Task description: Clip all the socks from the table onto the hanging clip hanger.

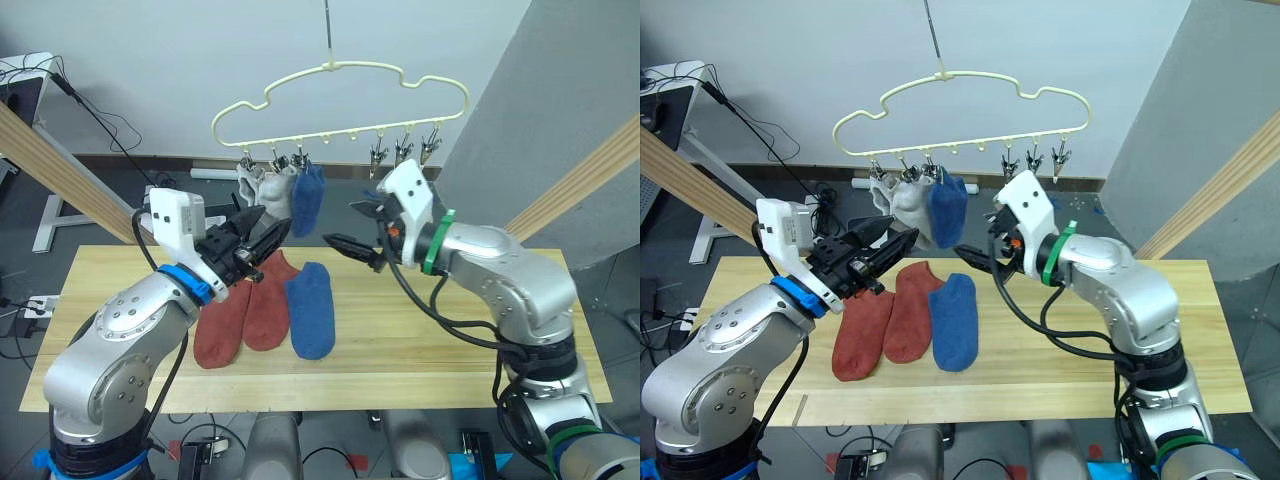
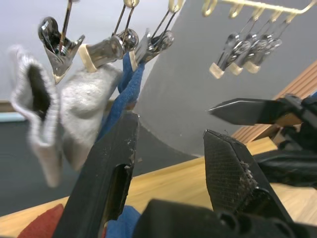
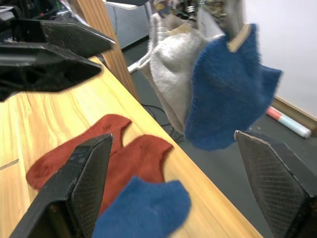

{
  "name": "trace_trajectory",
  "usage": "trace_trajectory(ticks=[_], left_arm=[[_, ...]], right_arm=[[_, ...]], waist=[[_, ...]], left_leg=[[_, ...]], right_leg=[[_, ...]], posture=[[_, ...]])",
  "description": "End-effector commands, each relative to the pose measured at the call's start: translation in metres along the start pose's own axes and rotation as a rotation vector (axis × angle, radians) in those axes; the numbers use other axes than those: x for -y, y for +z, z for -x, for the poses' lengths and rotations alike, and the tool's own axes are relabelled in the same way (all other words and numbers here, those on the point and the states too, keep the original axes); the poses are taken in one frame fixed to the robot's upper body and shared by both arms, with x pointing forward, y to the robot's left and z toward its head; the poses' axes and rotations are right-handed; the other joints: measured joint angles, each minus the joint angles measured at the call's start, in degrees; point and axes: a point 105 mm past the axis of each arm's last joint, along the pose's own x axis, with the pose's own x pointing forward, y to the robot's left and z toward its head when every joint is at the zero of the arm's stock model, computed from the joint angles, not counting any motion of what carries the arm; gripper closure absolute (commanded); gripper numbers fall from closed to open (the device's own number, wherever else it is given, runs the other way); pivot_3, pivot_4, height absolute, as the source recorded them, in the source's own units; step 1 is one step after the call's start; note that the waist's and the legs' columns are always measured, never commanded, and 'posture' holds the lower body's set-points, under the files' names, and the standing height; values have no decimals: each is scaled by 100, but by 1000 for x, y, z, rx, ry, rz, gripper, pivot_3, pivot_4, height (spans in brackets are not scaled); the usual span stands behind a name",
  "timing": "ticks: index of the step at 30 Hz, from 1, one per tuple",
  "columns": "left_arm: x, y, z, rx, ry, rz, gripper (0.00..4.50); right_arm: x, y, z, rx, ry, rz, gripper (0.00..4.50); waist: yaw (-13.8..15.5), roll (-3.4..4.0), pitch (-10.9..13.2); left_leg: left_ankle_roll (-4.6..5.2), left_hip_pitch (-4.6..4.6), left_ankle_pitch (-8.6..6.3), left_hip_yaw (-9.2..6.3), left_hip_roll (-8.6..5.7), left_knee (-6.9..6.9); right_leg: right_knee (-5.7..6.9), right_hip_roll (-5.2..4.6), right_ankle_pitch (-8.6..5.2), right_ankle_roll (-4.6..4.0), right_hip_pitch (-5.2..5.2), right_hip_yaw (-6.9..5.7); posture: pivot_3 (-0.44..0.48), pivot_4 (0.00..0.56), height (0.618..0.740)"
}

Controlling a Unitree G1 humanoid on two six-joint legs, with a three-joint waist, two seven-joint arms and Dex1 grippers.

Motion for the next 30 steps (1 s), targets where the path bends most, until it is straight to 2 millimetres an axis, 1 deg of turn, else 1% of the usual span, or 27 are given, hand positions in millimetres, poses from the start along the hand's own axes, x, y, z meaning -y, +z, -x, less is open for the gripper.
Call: trace_trajectory(ticks=[1, 2, 4, 7, 12, 15, 18, 21, 22, 30], left_arm=[[6, 18, 10, 84, -50, -38, 2109], [7, 18, 8, 87, -65, -47, 2109], [4, 21, 12, 95, -101, -69, 2109], [2, 23, 13, 111, -137, -100, 2109], [0, 22, 16, 97, -213, -96, 2109], [-1, 22, 14, 83, -234, -115, 2109], [-5, 26, 15, 78, -274, -136, 2109], [-2, 26, 14, 79, -297, -135, 2109], [0, 27, 14, 80, -308, -135, 2109], [2, 31, 16, 76, -343, -125, 2109]], right_arm=[[-5, 15, 15, 46, -20, 9, 399], [-3, 15, 19, 39, -30, -4, 399], [-9, 14, 24, 26, -72, -18, 399], [-12, 15, 29, 28, -117, -40, 399], [2, 18, 33, 26, -333, -98, 399], [9, 21, 32, 40, -409, -143, 399], [10, 29, 26, 76, -500, -196, 951], [10, 30, 26, 75, -514, -201, 1904], [9, 30, 26, 73, -511, -202, 2288], [9, 33, 26, 70, -510, -214, 2288]], waist=[[-5, 0, 0], [-6, 1, -1], [-6, 0, -3], [-18, 0, -6], [-50, -1, -9], [-85, 0, -9], [-125, 1, -10], [-141, 2, -11], [-141, 2, -11], [-158, 3, -10]], left_leg=[[0, 0, 0, -1, 1, 0], [0, 2, 0, -1, 2, -1], [0, 4, 0, -2, 2, -1], [0, 5, 1, 2, 2, -2], [-1, 5, 1, 4, 3, -1], [-1, 5, 2, 4, 3, -1], [-1, 4, 2, 3, 4, -3], [-1, 4, 2, 3, 4, -5], [-1, 2, 2, 4, 3, -6], [0, 0, 1, 3, 7, -9]], right_leg=[[1, 1, 1, -1, -1, -1], [3, 3, 1, -3, -1, -1], [5, 4, 1, -3, 0, -2], [4, 4, 1, -3, -1, 2], [4, 4, 1, -3, -2, 2], [4, 4, 2, -3, -3, 2], [3, 5, 1, -3, -4, 0], [1, 5, 1, -3, -6, 0], [-4, 2, 2, -3, -5, 1], [-8, 4, 2, -4, -7, -1]], posture=[[-156, 328, 740], [-179, 322, 740], [-179, 322, 740], [-200, 319, 740], [-226, 320, 740], [-242, 322, 740], [-245, 322, 740], [-249, 326, 740], [-248, 330, 740], [-236, 340, 740]])
